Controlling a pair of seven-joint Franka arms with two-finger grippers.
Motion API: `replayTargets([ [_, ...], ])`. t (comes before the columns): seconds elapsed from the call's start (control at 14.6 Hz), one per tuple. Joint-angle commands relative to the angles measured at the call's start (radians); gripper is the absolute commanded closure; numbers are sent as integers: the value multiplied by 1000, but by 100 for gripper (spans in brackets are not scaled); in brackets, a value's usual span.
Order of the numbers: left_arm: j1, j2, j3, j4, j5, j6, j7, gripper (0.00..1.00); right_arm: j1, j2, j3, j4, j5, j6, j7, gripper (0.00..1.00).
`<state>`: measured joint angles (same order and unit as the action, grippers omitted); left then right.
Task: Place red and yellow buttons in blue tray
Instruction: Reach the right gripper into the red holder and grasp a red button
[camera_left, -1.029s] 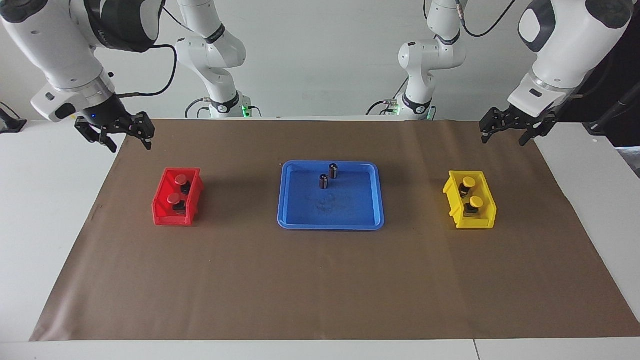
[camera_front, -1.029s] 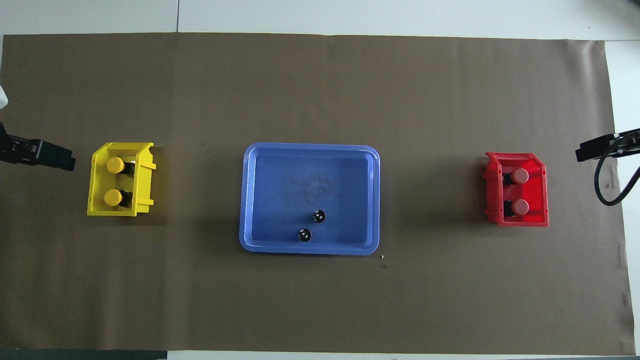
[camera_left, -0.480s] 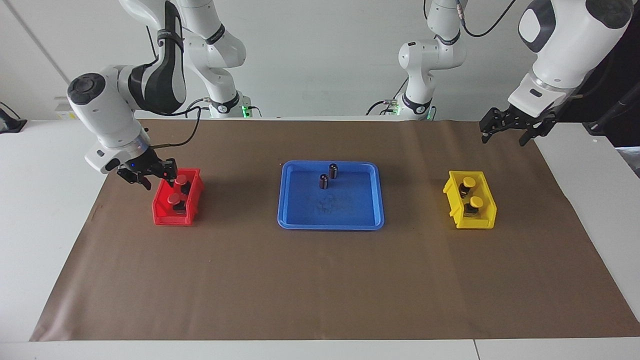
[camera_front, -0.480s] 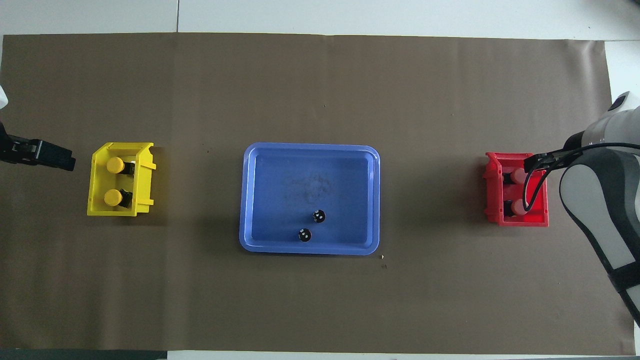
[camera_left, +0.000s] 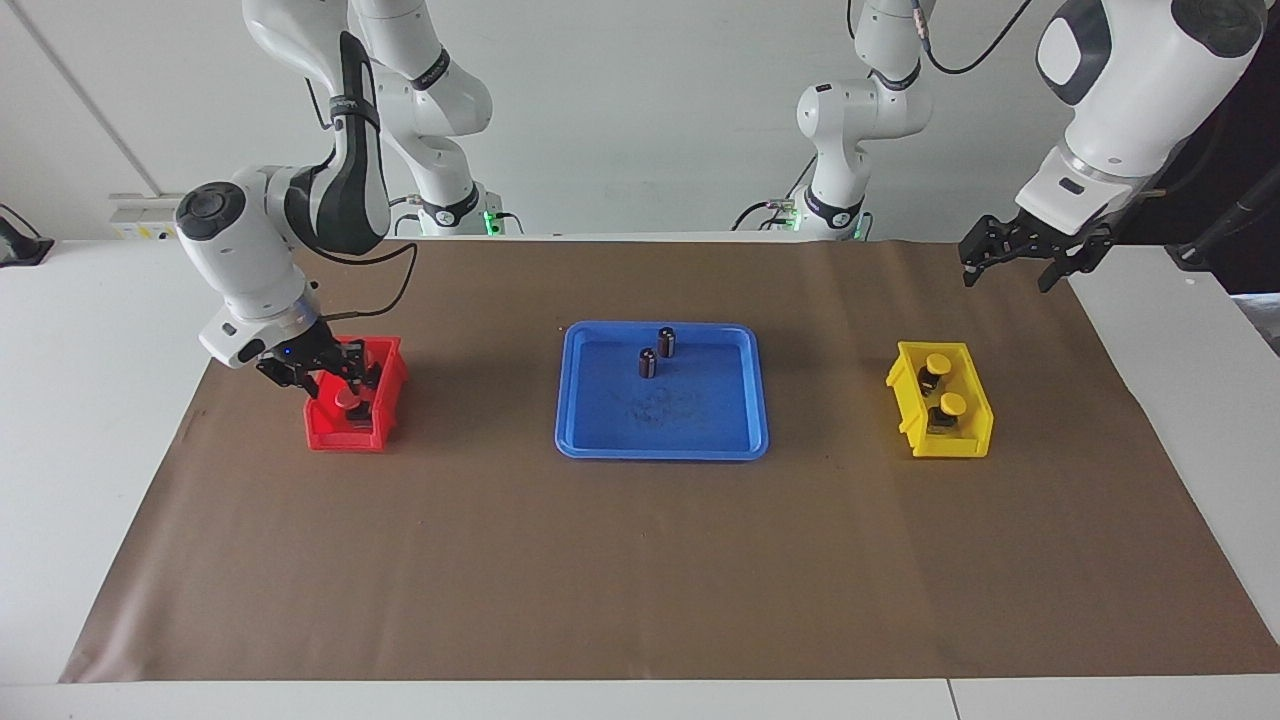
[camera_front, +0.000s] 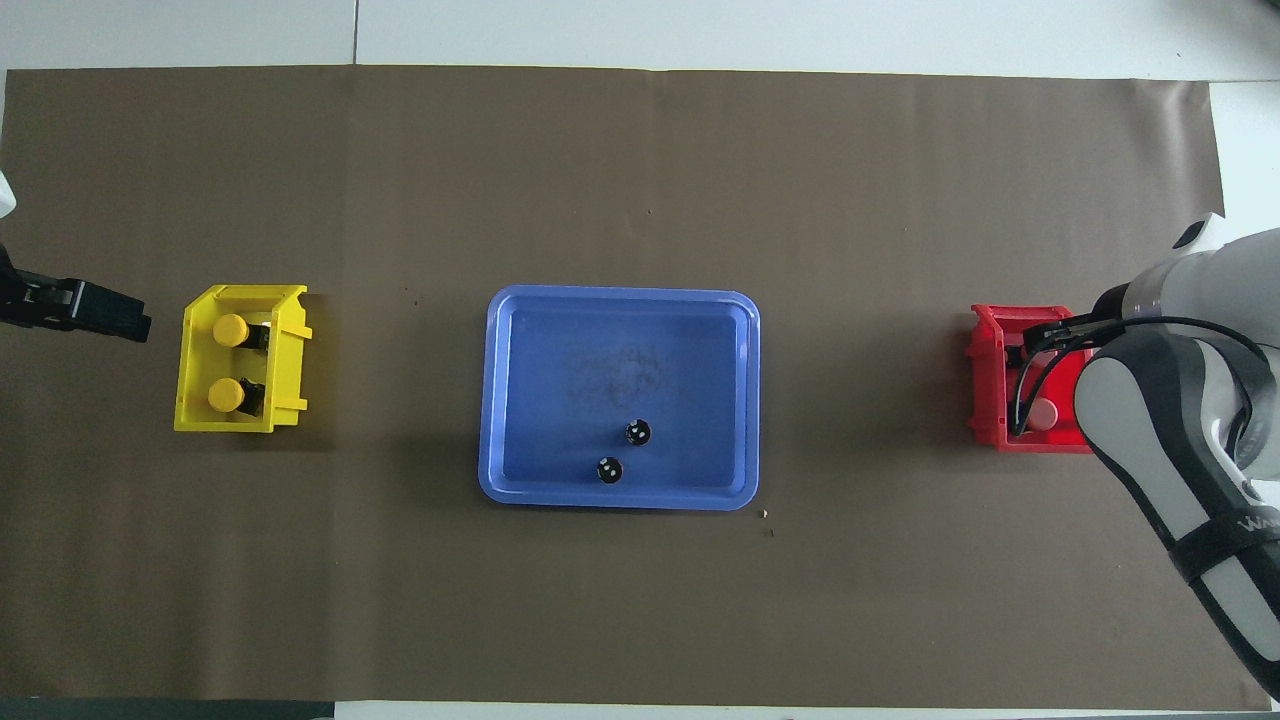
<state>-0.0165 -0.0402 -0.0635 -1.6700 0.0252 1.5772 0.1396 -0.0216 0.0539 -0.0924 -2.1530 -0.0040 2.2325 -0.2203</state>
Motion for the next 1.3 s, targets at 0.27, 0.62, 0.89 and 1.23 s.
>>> replayTargets([
  [0.27, 1, -9, 1, 1, 21, -13, 6, 0, -9, -10, 3, -56, 16, 55, 1, 40],
  [0.62, 3, -9, 1, 0, 21, -8, 6, 0, -11, 6, 3, -87, 16, 91, -5, 50],
  [0.89, 12, -7, 7, 4, 25, -8, 2, 0, -3, 10, 3, -52, 13, 52, -8, 87],
  [1.23, 98, -46, 5, -183, 18, 209, -11, 4, 5, 49, 13, 249, -51, -313, -38, 87],
])
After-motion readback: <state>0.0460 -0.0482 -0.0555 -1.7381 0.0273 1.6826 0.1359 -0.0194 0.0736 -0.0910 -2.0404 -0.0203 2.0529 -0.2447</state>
